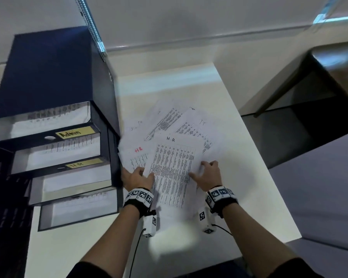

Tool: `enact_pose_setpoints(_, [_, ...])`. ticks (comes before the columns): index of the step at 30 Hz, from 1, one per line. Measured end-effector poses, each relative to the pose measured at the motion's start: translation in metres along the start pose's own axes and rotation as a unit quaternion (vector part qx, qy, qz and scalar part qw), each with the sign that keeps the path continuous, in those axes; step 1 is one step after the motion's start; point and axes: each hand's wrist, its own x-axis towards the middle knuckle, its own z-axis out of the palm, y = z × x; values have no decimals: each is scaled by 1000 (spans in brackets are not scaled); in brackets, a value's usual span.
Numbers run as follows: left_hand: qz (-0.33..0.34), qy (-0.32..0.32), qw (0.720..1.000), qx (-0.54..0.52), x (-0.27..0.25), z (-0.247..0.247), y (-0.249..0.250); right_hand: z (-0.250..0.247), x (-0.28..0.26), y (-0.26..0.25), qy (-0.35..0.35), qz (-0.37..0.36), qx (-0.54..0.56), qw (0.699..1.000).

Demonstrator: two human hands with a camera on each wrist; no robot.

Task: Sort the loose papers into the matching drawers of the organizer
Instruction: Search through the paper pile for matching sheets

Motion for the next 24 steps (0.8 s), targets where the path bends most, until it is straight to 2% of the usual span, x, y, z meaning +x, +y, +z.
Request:
enact_pose_setpoints(2, [-20, 10, 999, -24, 3, 0, -2, 3, 5, -9, -37, -7, 39, 999])
enact_pose_setpoints(5, [-5, 39, 997, -64, 5, -1, 0, 7, 13, -22, -32, -20, 45, 998])
enact_pose_setpoints(9, [64, 67, 992, -88, 11, -6, -1, 13, 19, -37, -17, -78, 18, 997])
enact_pose_setpoints(12, [83, 62, 991, -87, 18, -11, -1, 19, 20, -45, -23, -129, -5, 991])
enact_pose_setpoints(14, [85, 66, 991, -81, 22, -15, -4, 18, 22, -49, -57, -113, 21, 992])
enact_pose_setpoints(16, [99, 61, 992, -52, 24, -14, -9, 18, 24, -50, -89, -62, 99, 989])
enact_pose_setpoints(19, [98, 40, 994, -16, 21, -12, -15, 15, 26, -51, -129, 22, 229, 964])
enact_pose_setpoints(22, [95, 31, 995, -26, 17, -16, -16, 11, 29, -56, -159, 6, 234, 959])
enact_pose_setpoints(24, [85, 33, 990, -104, 12, -26, -7, -2, 27, -67, -140, -26, 255, 956])
